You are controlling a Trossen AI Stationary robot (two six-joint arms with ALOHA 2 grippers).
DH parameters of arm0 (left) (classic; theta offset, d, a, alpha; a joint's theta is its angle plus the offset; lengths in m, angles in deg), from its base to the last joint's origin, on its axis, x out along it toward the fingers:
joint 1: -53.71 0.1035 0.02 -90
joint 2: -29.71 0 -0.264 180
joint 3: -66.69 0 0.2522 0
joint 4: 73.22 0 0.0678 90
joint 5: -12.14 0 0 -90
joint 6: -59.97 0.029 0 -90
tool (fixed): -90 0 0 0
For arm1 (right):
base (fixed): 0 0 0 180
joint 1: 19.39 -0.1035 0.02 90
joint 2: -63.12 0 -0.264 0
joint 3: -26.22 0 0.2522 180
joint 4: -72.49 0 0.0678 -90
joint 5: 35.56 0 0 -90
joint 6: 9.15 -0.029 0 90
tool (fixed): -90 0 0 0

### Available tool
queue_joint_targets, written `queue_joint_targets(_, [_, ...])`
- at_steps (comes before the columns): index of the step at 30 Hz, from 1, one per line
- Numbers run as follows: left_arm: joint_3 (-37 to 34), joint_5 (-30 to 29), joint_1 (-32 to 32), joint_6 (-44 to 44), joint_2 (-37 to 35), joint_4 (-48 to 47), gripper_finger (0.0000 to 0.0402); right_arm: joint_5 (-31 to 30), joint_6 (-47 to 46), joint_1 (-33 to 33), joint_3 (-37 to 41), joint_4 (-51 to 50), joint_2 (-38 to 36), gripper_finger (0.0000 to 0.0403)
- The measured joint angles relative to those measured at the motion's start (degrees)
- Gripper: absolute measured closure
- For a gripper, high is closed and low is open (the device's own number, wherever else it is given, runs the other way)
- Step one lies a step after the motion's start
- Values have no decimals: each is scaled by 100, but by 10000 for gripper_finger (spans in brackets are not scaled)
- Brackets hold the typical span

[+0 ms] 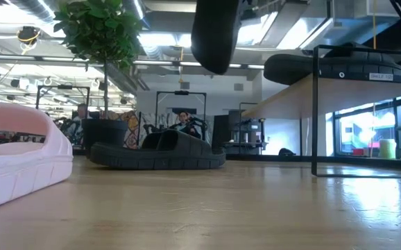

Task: Pick and place slides into the shelf
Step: Put the black slide on the shelf

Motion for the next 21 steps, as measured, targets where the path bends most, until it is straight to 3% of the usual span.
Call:
queue_joint_targets(7, [3, 355, 78, 4, 3, 38, 223, 9, -49, 0, 0, 337, 9, 391])
queue_joint_targets(21, [-28, 324, 80, 16, 11, 14, 224, 17, -212, -4, 0, 283, 15, 391])
